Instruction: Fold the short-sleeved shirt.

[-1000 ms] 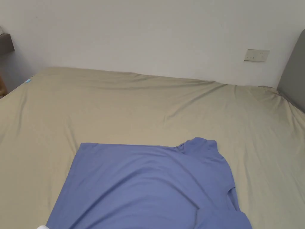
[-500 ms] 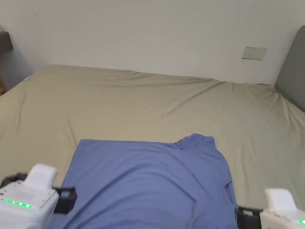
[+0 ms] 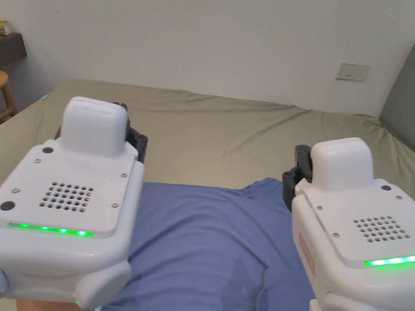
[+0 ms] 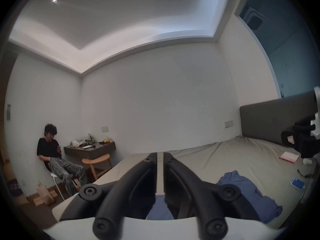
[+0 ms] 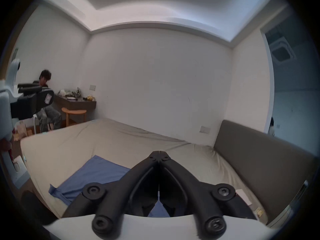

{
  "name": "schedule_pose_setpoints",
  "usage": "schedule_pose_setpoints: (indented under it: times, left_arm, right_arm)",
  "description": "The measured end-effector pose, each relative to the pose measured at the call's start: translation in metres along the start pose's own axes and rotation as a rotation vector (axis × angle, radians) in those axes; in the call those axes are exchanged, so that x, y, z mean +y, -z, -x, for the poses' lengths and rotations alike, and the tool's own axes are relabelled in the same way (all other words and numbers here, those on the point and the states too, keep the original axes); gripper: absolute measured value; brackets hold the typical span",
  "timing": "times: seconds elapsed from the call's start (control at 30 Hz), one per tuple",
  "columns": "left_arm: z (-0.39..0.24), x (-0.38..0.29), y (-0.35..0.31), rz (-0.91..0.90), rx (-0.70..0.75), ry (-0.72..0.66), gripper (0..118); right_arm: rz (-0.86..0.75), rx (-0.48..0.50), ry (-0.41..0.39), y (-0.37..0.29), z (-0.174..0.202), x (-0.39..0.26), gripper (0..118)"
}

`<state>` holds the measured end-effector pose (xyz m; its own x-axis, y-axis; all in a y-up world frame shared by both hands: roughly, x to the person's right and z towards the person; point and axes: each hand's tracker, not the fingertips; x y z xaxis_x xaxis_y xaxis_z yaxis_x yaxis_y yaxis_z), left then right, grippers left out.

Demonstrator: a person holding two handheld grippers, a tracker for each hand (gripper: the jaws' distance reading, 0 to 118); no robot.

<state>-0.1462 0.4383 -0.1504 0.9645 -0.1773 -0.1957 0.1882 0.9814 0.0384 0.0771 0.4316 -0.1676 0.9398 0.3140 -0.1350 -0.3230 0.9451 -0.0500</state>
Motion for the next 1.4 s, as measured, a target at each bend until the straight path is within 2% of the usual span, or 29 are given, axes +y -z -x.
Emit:
schedule_pose_setpoints:
  times: [0.4, 0.53, 0.63, 0.73, 0.8, 0.83, 0.87, 0.93, 0.97, 1.13, 1.17, 1.2, 1.23, 1.27, 1.3, 1.33, 1.4]
  left_arm:
    - [0.007, -0.011, 0.004, 0.054, -0.073, -0.024, 0]
    - [0.016, -0.03, 0.009, 0.151, -0.151, -0.023, 0]
    - [0.03, -0.066, 0.02, 0.271, -0.131, 0.008, 0]
    - [0.056, -0.123, 0.028, 0.468, -0.114, -0.05, 0]
    - [0.071, -0.168, 0.029, 0.615, -0.077, -0.039, 0]
    - [0.078, -0.194, 0.028, 0.675, -0.041, -0.043, 12]
    - [0.085, -0.217, 0.027, 0.718, -0.006, -0.045, 36]
    - [0.096, -0.259, 0.023, 0.826, 0.045, -0.066, 97]
    - [0.1, -0.278, 0.021, 0.873, 0.091, -0.067, 104]
    - [0.104, -0.326, 0.02, 0.949, 0.088, -0.051, 103]
    - [0.104, -0.331, 0.022, 0.957, 0.09, -0.05, 100]
    - [0.103, -0.336, 0.026, 0.987, 0.096, -0.052, 90]
    - [0.102, -0.339, 0.028, 0.997, 0.098, -0.06, 70]
    - [0.1, -0.342, 0.026, 0.995, 0.103, -0.063, 58]
    - [0.098, -0.345, 0.028, 1.002, 0.11, -0.063, 54]
    - [0.097, -0.349, 0.03, 1.007, 0.106, -0.062, 41]
    - [0.093, -0.352, 0.031, 1.019, 0.046, -0.084, 30]
  right_arm:
    - [0.003, -0.02, 0.038, 0.008, -0.008, -0.007, 1]
    - [0.038, -0.012, -0.022, 0.01, -0.013, -0.019, 1]
    - [0.079, -0.017, -0.03, 0.011, -0.018, -0.034, 1]
    - [0.144, 0.0, 0.001, 0.011, -0.025, -0.052, 1]
    - [0.185, -0.01, -0.009, 0.011, -0.029, -0.065, 1]
    - [0.214, -0.015, -0.011, 0.011, -0.031, -0.073, 1]
    - [0.232, -0.014, -0.006, 0.011, -0.033, -0.078, 1]
    - [0.281, -0.017, 0.018, 0.014, -0.039, -0.091, 1]
    - [0.306, -0.019, 0.033, 0.014, -0.042, -0.097, 1]
    - [0.384, -0.048, 0.056, 0.015, -0.049, -0.115, 1]
    - [0.395, -0.05, 0.06, 0.016, -0.05, -0.117, 1]
    - [0.408, -0.051, 0.064, 0.017, -0.052, -0.12, 1]
    - [0.419, -0.054, 0.067, 0.016, -0.05, -0.119, 1]
    - [0.424, -0.058, 0.069, 0.016, -0.05, -0.119, 1]
    - [0.429, -0.061, 0.072, 0.016, -0.05, -0.121, 1]
    - [0.434, -0.061, 0.073, 0.017, -0.049, -0.121, 1]
    - [0.451, -0.063, 0.074, 0.018, -0.05, -0.125, 1]
